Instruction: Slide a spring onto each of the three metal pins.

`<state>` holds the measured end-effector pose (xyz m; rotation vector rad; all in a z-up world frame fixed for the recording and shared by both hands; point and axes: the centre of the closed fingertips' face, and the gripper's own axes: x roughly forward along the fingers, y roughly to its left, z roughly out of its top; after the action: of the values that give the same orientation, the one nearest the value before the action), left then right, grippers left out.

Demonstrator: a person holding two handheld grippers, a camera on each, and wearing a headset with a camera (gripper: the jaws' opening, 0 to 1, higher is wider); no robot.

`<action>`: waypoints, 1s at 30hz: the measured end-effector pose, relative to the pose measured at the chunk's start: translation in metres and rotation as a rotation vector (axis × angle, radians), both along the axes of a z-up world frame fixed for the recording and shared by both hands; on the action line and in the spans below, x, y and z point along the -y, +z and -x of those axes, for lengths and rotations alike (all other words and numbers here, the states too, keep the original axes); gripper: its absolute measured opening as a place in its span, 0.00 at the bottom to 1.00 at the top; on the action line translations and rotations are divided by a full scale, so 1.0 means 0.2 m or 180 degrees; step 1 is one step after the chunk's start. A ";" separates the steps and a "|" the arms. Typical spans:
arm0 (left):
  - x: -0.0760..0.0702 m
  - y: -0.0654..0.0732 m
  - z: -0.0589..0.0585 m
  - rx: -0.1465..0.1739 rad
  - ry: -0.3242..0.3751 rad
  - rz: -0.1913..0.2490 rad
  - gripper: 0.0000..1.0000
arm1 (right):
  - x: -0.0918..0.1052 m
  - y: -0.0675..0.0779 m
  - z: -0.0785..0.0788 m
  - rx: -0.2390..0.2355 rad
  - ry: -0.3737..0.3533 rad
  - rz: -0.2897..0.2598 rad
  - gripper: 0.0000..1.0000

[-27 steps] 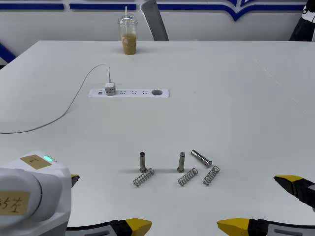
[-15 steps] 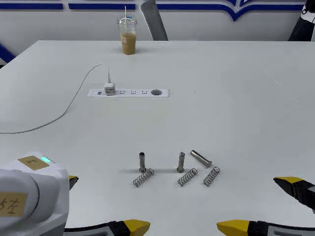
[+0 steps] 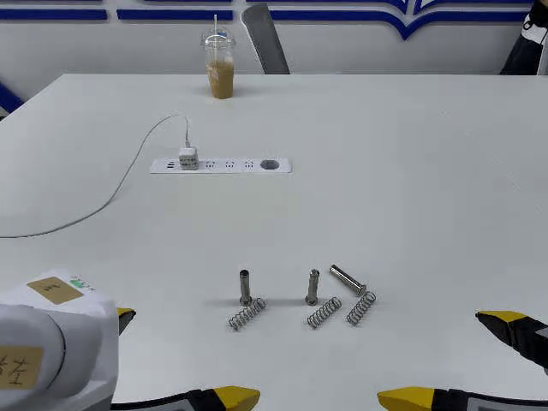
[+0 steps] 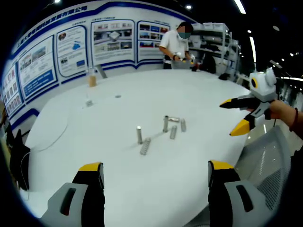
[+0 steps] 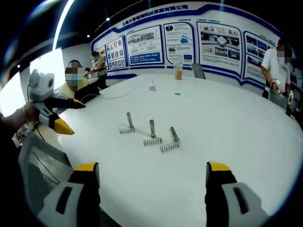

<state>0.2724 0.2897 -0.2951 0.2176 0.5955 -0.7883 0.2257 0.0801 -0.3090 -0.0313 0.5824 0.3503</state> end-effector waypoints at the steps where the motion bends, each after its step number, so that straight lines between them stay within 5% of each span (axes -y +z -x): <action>1: 0.00 0.00 0.00 0.0002 0.0000 0.0008 0.93 | 0.00 0.00 0.00 -0.0002 0.0002 0.0004 0.94; 30: 0.02 0.00 0.01 -0.0008 -0.0021 0.0037 0.91 | 0.05 0.04 -0.11 0.0123 -0.0146 -0.0077 0.89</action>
<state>0.2712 0.2862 -0.2957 0.2080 0.5928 -0.7984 0.2467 0.0695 -0.3003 -0.0016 0.5397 0.3115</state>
